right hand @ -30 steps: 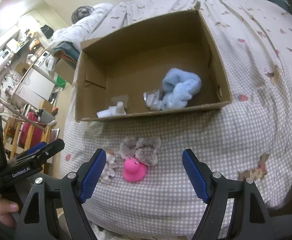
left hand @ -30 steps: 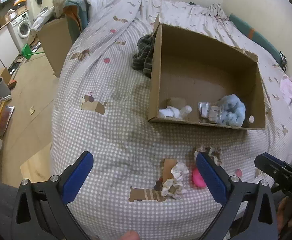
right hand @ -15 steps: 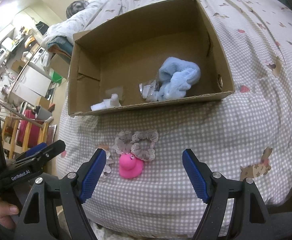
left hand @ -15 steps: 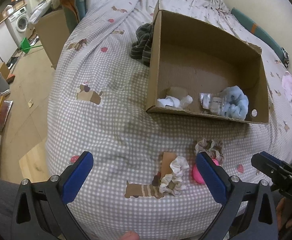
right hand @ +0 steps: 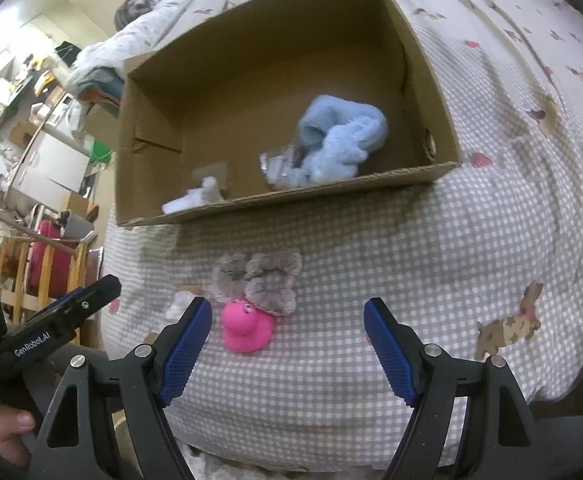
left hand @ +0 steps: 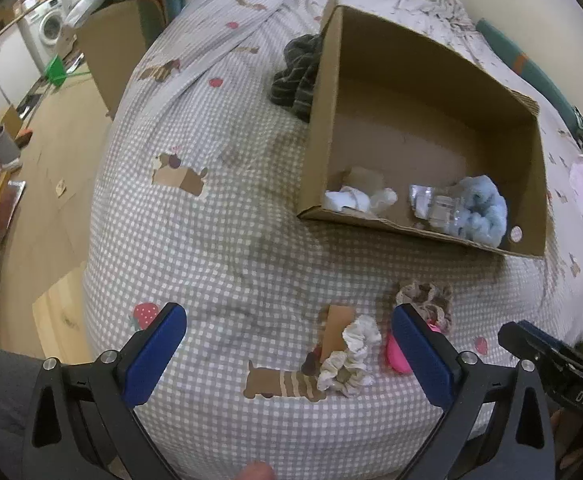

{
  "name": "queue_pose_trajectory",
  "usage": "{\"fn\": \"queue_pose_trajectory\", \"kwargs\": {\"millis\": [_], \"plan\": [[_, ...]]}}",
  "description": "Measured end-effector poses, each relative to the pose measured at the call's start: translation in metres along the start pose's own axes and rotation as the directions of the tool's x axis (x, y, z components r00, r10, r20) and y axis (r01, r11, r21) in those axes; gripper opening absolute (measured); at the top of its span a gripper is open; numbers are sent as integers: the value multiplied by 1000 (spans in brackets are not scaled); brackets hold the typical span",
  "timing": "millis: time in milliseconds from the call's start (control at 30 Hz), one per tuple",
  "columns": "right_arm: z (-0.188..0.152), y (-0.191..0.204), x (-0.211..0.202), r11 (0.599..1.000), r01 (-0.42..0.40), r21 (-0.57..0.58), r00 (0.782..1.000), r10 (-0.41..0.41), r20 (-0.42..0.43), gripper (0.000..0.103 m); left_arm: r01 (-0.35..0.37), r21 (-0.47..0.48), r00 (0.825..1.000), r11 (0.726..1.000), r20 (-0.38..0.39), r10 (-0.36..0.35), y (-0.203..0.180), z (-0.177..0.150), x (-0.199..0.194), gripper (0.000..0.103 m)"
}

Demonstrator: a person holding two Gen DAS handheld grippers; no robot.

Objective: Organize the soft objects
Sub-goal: 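Grasp the white paper scraps with the left tool while the right tool reaches toward the pink duck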

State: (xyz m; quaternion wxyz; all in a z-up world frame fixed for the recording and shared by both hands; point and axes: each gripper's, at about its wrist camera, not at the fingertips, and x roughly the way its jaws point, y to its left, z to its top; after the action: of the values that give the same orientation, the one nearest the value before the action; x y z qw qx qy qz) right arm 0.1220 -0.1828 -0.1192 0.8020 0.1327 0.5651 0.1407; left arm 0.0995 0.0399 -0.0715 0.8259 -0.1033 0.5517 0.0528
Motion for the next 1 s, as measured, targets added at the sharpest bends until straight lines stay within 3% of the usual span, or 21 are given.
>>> {"fn": "queue_pose_trajectory", "kwargs": {"millis": [167,300,433,600,833,1000], "plan": [[2,-6,8,999,1,41,1000,0,-25,83,63,-62,996,996,-56,-66,5,2,16,101],[6,-5,12,999,0,41,1000,1,-29,83,124,-26,979,992,-162,-126,-10,-6,37,81],[8,-4,14,999,1,38,1000,1,-32,83,110,89,970,990,-227,-87,-33,-20,50,68],[10,-7,17,999,4,38,999,-3,-40,83,107,164,959,981,-277,-58,-44,-30,57,18],[9,-6,19,999,5,41,999,-3,-44,83,183,162,962,970,-231,-142,-39,-28,24,14],[6,-11,22,998,-22,64,998,26,-62,83,194,127,977,973,-117,-179,-22,-14,-11,14]]}}
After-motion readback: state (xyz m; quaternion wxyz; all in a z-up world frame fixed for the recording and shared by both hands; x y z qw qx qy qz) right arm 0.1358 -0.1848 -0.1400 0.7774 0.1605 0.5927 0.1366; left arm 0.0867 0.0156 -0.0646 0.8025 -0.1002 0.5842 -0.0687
